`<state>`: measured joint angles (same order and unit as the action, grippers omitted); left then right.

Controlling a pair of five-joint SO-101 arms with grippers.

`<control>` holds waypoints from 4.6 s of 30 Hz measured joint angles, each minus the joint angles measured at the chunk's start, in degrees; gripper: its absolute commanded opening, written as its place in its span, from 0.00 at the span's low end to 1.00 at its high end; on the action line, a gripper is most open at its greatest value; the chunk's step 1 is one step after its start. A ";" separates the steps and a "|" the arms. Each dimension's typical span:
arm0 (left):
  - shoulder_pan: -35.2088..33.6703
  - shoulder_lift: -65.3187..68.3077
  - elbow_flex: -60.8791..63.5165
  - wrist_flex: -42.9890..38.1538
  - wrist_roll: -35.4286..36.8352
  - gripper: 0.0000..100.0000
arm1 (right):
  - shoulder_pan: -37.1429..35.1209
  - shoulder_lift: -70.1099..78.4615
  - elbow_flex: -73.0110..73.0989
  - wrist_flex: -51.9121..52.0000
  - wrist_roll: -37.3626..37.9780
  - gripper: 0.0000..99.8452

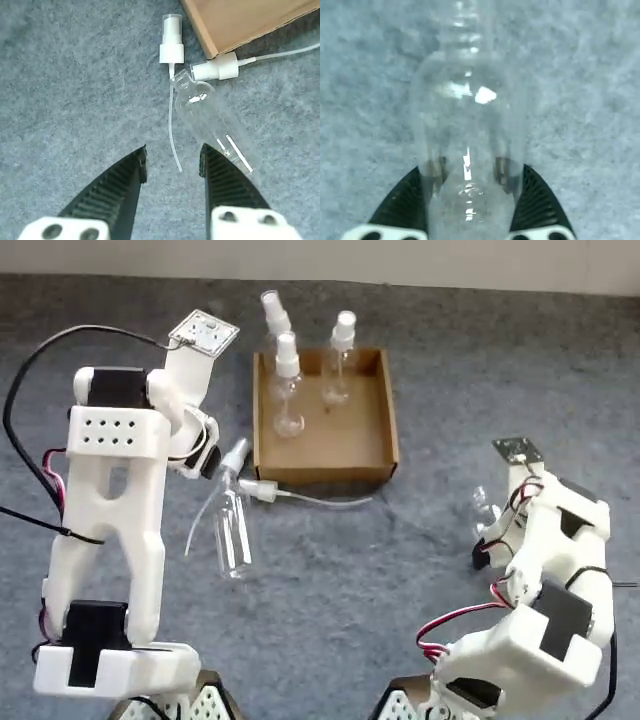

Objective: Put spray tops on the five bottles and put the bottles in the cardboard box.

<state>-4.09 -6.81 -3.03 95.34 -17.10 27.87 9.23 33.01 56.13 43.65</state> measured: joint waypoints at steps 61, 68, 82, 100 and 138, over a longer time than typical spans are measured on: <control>-7.03 3.16 0.35 -2.73 0.00 0.00 | -3.78 -21.63 8.88 5.19 -2.90 0.00; -1.05 -19.34 26.73 -10.90 0.09 0.00 | 1.32 -21.63 8.88 5.01 -2.90 0.08; 7.30 -30.33 54.59 -27.96 5.80 0.00 | 2.29 -5.63 -3.96 9.14 -7.12 0.28; 7.21 -30.33 57.49 -31.12 5.80 0.00 | -1.85 1.14 -25.41 22.07 -7.12 0.31; 7.21 -30.33 26.55 -20.75 19.25 0.00 | -31.65 -35.96 -25.05 29.10 -22.42 0.00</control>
<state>3.12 -37.14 23.52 74.59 2.15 -3.78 -26.73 7.96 85.23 21.23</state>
